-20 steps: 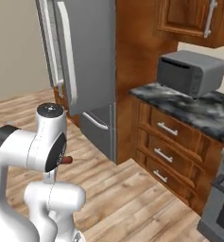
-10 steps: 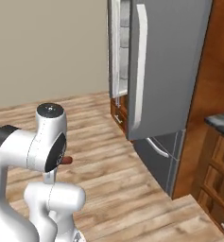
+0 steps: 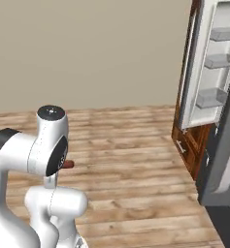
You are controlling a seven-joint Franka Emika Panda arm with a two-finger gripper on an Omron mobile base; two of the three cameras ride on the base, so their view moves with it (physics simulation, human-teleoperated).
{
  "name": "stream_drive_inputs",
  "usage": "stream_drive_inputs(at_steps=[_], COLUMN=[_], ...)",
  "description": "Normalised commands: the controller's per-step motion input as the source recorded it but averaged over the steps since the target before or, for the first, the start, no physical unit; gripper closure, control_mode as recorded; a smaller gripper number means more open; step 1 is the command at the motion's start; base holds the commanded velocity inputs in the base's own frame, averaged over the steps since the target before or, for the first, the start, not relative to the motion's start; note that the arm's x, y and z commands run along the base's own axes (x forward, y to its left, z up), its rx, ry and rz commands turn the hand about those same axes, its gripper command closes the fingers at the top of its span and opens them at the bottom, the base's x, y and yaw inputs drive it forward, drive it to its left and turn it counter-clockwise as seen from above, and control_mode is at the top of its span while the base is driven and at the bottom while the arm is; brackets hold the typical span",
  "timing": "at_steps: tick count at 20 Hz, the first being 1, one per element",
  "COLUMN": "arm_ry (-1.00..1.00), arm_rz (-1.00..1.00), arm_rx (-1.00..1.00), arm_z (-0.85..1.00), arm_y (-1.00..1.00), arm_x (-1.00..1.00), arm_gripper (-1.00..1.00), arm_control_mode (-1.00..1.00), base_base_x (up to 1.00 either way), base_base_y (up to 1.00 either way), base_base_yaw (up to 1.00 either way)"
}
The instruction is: Place the cold items (eggplant and lime) from the fridge in one tupperware on the dining counter. Place the warm items (kebab skewer and hot dog) in the stove area in another tupperware.
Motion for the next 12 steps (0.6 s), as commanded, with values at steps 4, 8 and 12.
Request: stream_drive_inputs(at_steps=[4, 8, 12], arm_ry=[0.0, 0.0, 0.0], arm_rz=[0.0, 0.0, 0.0], arm_rx=[0.0, 0.0, 0.0], arm_z=[0.0, 0.0, 0.0], arm_y=[0.0, 0.0, 0.0], arm_x=[0.0, 0.0, 0.0], arm_gripper=[1.0, 1.0, 1.0], arm_control_mode=[1.0, 1.0, 1.0], base_base_x=[0.93, 0.96, 1.0], base_base_y=[0.69, 0.69, 0.62], base_base_yaw=[0.41, 0.43, 0.46])
